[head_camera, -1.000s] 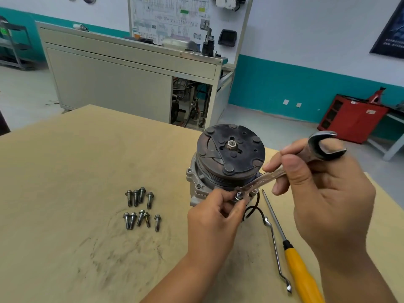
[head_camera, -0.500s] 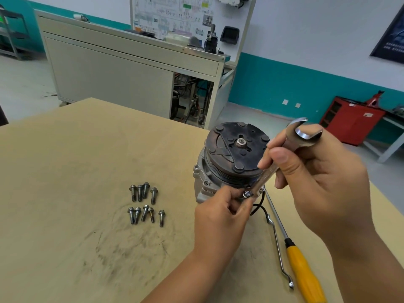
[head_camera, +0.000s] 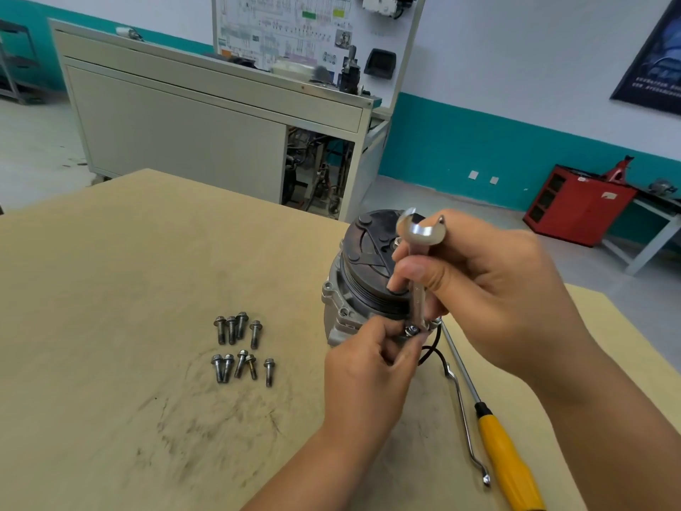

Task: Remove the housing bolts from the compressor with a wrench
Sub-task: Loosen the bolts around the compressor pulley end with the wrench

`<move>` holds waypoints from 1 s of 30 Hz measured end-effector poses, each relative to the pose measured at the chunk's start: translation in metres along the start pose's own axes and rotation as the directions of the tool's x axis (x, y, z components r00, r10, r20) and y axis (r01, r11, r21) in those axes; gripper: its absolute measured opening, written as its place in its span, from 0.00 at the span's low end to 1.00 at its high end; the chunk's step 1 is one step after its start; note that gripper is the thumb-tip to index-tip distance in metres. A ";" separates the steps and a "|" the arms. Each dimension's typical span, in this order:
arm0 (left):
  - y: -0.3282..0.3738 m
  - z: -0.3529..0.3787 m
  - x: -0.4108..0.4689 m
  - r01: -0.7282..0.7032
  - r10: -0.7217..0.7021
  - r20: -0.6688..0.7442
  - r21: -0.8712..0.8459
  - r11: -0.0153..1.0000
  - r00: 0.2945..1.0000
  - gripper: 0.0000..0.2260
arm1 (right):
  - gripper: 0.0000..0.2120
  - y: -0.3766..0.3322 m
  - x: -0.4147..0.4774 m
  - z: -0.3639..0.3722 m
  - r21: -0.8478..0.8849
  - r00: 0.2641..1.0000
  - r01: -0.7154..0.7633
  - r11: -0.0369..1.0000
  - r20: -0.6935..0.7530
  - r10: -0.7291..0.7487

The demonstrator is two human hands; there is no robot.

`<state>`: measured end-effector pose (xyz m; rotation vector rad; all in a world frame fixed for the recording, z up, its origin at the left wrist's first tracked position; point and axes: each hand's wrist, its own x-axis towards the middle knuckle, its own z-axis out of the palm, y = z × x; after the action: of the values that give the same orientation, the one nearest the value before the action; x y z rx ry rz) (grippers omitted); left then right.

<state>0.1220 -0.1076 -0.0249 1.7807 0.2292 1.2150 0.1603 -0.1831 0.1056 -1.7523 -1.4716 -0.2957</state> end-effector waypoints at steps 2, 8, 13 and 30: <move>-0.001 0.000 0.000 0.025 -0.025 0.001 -0.027 0.999 1.000 0.07 | 0.10 0.000 -0.001 0.002 0.017 1.000 -0.017 1.000 0.013 0.017; -0.004 0.000 -0.001 0.061 -0.060 0.027 -0.059 0.996 0.998 0.05 | 0.07 0.000 -0.005 -0.005 0.081 0.997 -0.080 0.993 0.008 0.080; -0.003 -0.001 -0.001 0.121 -0.118 0.033 -0.108 0.987 0.993 0.10 | 0.08 -0.001 -0.010 -0.009 0.118 0.990 -0.138 0.983 0.052 0.132; -0.003 -0.006 0.002 0.090 -0.082 0.068 -0.131 0.987 0.994 0.06 | 0.04 -0.008 -0.026 -0.019 -0.180 0.985 -0.152 0.972 0.058 0.165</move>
<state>0.1197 -0.1014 -0.0252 1.6726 0.1819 1.0868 0.1507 -0.2152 0.1044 -2.0286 -1.3802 -0.2882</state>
